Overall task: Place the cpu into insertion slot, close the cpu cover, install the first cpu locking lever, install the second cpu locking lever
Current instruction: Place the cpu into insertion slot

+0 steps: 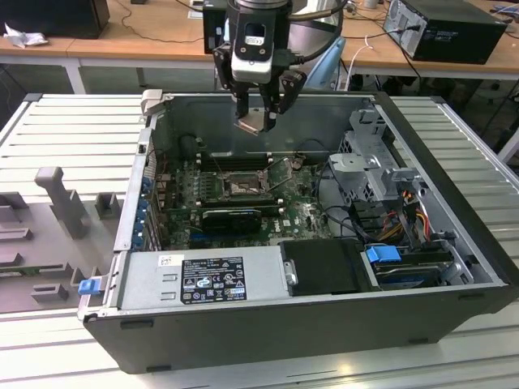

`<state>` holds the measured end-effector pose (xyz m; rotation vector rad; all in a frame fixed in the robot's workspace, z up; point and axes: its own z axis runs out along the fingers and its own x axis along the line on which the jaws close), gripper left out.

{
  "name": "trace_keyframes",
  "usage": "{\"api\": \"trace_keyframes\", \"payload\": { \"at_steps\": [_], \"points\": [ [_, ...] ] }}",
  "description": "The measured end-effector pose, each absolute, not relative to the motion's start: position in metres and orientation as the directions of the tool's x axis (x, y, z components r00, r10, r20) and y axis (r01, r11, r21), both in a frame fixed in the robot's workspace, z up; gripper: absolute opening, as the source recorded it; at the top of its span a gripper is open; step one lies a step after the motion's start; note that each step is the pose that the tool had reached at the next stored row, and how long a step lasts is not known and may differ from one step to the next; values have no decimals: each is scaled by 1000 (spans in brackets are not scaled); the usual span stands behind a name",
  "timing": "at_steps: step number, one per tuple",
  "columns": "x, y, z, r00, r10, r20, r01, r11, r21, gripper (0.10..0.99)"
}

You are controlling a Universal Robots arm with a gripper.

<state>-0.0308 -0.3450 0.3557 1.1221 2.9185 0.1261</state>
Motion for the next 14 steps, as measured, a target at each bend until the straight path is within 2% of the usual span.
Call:
{"api": "trace_keyframes", "payload": {
  "at_steps": [9,14],
  "points": [
    [-31,-345,355,-693,721,18,720,690,80,529],
    [-31,-345,354,-618,786,18,784,615,80,529]
  ]
}}
